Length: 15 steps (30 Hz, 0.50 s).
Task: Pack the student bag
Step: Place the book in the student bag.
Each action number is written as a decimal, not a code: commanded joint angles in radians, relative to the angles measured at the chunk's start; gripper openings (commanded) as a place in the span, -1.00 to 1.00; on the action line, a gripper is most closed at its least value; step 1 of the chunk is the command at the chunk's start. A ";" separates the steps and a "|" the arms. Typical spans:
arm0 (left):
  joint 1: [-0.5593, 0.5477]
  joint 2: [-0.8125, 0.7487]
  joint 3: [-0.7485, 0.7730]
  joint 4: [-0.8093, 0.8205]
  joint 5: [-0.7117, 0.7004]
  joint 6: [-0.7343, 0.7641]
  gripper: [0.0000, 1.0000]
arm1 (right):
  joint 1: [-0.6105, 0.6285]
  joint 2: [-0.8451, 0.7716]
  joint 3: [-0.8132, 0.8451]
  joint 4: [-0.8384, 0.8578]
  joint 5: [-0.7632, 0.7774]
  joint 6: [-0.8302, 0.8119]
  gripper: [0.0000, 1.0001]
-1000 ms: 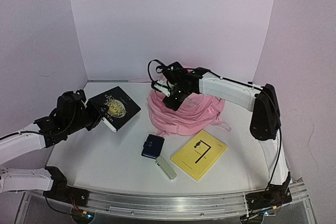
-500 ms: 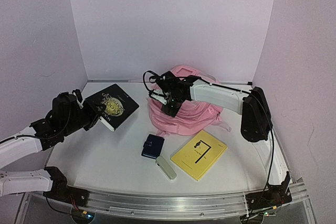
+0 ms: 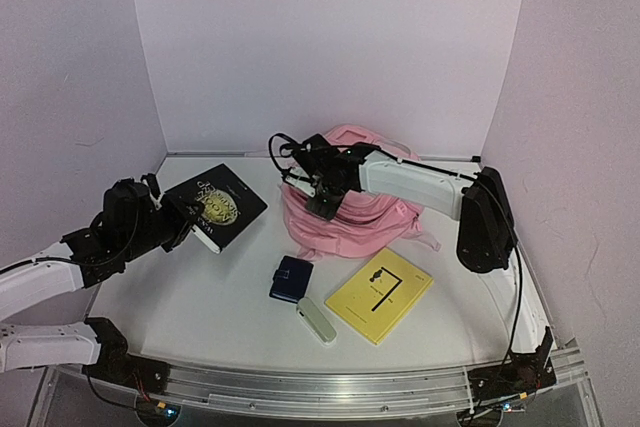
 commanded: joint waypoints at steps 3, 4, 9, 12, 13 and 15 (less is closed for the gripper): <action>-0.001 0.036 -0.005 0.296 0.093 0.000 -1.00 | -0.005 -0.120 0.119 0.024 0.059 -0.011 -1.00; -0.001 0.053 -0.005 0.328 0.119 0.003 -0.99 | -0.007 -0.122 0.135 0.026 0.058 -0.015 -1.00; 0.000 0.141 0.002 0.484 0.235 -0.003 -0.99 | -0.017 -0.127 0.215 0.036 0.047 -0.036 -1.00; -0.001 0.213 0.009 0.575 0.268 -0.032 -1.00 | -0.020 -0.125 0.262 0.043 0.034 -0.049 -1.00; 0.000 0.239 0.016 0.599 0.277 -0.044 -1.00 | -0.019 -0.124 0.275 0.047 0.032 -0.055 -1.00; -0.001 0.301 0.033 0.655 0.296 -0.072 -1.00 | -0.019 -0.121 0.301 0.054 0.030 -0.063 -1.00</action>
